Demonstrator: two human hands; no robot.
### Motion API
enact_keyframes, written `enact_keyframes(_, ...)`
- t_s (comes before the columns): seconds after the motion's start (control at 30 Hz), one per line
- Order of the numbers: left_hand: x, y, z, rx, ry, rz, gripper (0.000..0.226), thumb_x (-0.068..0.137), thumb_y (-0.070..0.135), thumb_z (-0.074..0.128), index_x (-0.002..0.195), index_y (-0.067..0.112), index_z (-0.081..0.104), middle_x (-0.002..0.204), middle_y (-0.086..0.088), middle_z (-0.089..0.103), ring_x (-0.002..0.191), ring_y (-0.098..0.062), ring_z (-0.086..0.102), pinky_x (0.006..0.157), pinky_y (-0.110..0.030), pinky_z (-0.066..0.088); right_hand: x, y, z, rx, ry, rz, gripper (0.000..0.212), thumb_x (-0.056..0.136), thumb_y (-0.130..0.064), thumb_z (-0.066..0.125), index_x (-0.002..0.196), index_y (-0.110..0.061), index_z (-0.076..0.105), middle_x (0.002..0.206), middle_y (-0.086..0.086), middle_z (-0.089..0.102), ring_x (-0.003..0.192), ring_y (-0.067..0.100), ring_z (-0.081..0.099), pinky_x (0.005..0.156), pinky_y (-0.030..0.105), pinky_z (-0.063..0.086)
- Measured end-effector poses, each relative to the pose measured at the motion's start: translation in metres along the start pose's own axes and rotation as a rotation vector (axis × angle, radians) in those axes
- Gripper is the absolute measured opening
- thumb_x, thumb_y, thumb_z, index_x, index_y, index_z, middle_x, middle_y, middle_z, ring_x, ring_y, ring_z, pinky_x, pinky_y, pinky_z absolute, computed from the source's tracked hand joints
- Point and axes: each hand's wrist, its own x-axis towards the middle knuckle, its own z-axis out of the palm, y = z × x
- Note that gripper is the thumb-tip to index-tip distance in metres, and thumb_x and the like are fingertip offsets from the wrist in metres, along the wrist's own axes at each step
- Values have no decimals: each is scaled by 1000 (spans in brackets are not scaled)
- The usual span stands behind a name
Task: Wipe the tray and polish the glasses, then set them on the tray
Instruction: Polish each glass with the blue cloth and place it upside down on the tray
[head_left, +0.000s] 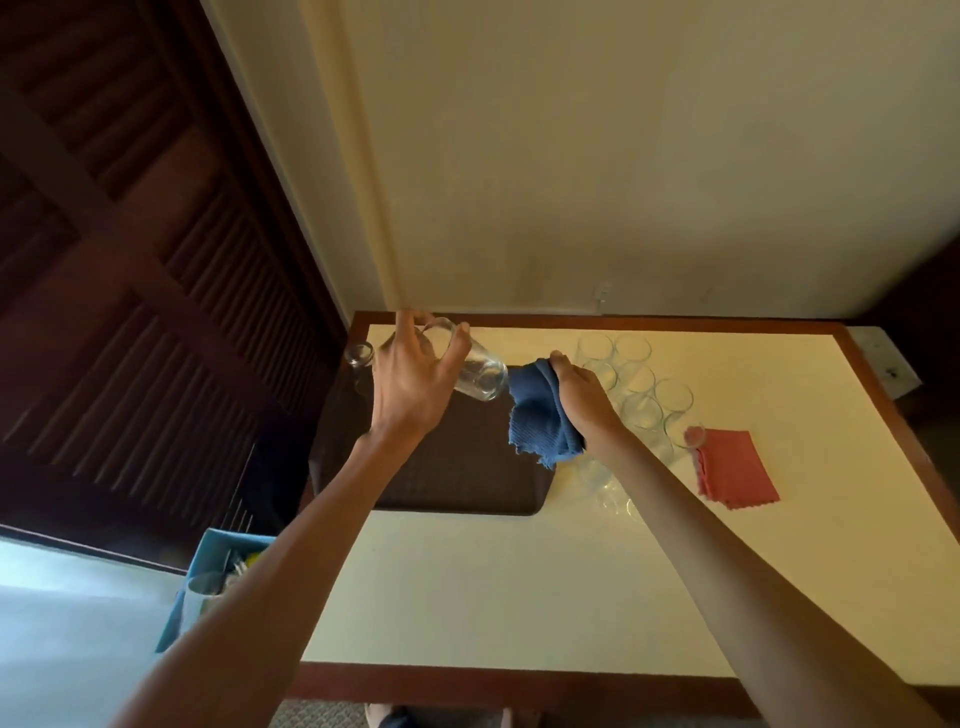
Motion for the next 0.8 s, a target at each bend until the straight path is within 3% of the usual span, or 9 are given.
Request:
enact_keyframes(0.03,-6,-7,6,6,-17,-22,45,97,53,64,115,12,59,77,-3,69,70,-15,67,69,-18,51,2,11,-3,-7,14,22,44,105,-47,37,107,-12,63,95,7,63,83,19,59,70,32,43)
enact_keyframes(0.17,-29,-42,35,36,-127,-70,53,90,59,70,115,13,63,92,4,70,77,-10,69,71,-25,60,14,53,-11,0,17,126,45,106,-48,36,122,-14,60,113,7,61,89,15,56,84,31,36)
enact_keyframes(0.3,-51,-74,59,75,-251,-141,51,85,55,78,115,15,64,104,1,74,85,-9,66,68,-13,48,18,82,-12,43,-30,257,48,104,-52,40,124,-13,59,115,7,63,93,16,59,86,34,41)
enact_keyframes(0.43,-61,-99,75,180,-383,-176,57,83,54,81,123,17,62,114,-1,72,96,-18,69,81,-30,58,27,99,-13,122,-71,397,57,98,-59,47,129,-13,61,123,6,66,112,23,62,105,39,46)
enact_keyframes(0.53,-64,-113,82,241,-452,-164,57,83,48,83,126,17,62,119,-4,71,102,-22,69,88,-38,60,33,102,-10,172,-94,406,54,99,-57,49,127,-12,62,122,6,67,112,23,63,103,38,48)
enact_keyframes(0.8,-75,-136,91,351,-514,-108,61,80,44,87,128,16,61,119,-9,71,105,-28,69,86,-43,61,43,99,2,234,-140,415,49,99,-57,50,119,-14,62,113,4,67,99,19,63,93,36,48)
